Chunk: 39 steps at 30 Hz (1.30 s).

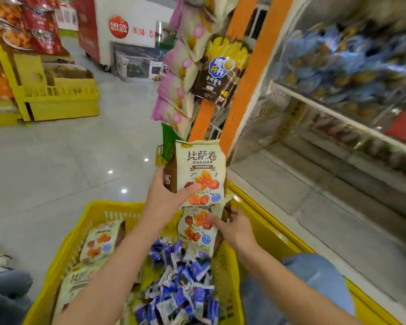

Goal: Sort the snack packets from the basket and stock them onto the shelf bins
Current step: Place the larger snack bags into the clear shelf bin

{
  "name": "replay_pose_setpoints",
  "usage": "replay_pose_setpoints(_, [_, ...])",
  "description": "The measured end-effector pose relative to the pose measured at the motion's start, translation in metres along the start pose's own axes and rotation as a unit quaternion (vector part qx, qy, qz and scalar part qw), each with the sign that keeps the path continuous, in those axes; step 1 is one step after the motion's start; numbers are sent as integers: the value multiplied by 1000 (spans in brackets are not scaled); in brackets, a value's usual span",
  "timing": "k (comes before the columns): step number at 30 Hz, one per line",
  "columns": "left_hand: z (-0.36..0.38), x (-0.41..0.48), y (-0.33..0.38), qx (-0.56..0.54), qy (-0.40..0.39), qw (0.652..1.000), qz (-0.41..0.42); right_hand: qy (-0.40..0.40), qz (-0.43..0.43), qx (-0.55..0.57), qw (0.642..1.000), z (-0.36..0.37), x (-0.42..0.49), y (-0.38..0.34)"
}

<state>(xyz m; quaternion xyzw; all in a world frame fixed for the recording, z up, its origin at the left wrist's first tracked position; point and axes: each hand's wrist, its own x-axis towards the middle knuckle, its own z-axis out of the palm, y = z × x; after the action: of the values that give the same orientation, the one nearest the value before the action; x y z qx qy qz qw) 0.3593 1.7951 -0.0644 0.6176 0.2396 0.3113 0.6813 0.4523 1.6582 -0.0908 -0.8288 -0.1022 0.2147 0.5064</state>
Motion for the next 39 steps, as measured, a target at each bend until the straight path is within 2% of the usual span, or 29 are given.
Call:
replay_pose_setpoints(5, [96,11,28,-68,-94,993,11,120,-83,5,989,-127,-3,-25])
replay_pose_setpoints(8, [142,15,40,-93,-143,985,6,240,-119,38,963,-186,-7,-33])
replay_pose_setpoints(11, [179,19,44,-77,-167,983,16,300,-139,102,938,-230,-6,-34])
replay_pose_setpoints(16, [216,19,38,-56,-179,982,15,302,-57,186,933,-272,9,-8])
replay_pose_setpoints(21, [235,25,29,-37,-182,983,-11,345,1,174,922,-306,41,16])
replay_pose_setpoints(25, [244,31,25,-21,-190,981,-20,381,41,83,920,-332,89,18])
replay_pose_setpoints(30, [247,43,22,-25,-192,980,-39,370,7,3,929,-353,152,13])
replay_pose_setpoints(35, [246,54,19,-34,-200,978,-47,327,24,-82,941,-357,188,32])
replay_pose_setpoints(39, [245,58,16,-46,-211,975,-55,351,63,-155,921,-355,196,44])
